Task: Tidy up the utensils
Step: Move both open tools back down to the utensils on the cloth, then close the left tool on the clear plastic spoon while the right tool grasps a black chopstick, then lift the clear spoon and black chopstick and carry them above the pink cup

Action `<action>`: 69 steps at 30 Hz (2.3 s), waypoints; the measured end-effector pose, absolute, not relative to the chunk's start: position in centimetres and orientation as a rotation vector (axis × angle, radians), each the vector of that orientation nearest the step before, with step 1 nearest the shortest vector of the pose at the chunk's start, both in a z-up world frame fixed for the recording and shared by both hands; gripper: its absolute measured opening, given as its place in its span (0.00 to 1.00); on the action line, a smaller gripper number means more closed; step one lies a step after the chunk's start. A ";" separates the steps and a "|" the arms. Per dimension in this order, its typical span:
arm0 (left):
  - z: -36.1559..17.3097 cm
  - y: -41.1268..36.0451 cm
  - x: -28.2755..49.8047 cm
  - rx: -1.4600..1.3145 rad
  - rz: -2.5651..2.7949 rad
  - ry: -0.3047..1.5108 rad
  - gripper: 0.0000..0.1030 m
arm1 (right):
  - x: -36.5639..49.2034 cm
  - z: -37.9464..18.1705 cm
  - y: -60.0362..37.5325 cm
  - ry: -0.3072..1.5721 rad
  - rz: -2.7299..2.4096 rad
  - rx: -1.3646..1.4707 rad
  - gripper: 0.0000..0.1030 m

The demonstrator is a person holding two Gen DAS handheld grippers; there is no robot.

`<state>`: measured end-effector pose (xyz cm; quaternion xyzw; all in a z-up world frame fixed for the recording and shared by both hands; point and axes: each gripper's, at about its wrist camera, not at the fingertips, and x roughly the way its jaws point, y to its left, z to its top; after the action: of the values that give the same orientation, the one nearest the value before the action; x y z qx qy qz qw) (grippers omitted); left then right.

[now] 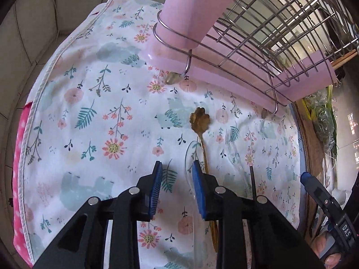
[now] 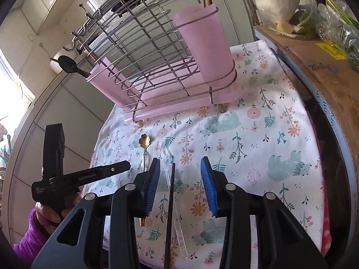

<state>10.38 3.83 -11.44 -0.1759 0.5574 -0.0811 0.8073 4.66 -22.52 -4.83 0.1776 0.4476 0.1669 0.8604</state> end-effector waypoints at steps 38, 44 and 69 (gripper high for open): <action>-5.4 6.6 7.3 -0.340 -0.198 0.975 0.02 | 7.8 -9.8 -21.0 1.130 0.436 0.548 0.02; -5.2 6.5 6.9 -0.341 -0.210 0.971 0.02 | 8.0 -10.3 -20.7 1.184 0.452 0.552 0.03; -1.4 7.3 5.5 -0.365 -0.224 0.790 0.02 | 6.9 -6.7 -21.1 1.006 0.432 0.471 0.05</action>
<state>5.54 7.29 -1.37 -0.1762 0.3819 -0.1081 0.9008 6.89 -21.13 -6.67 0.2219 0.4738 0.2036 0.8275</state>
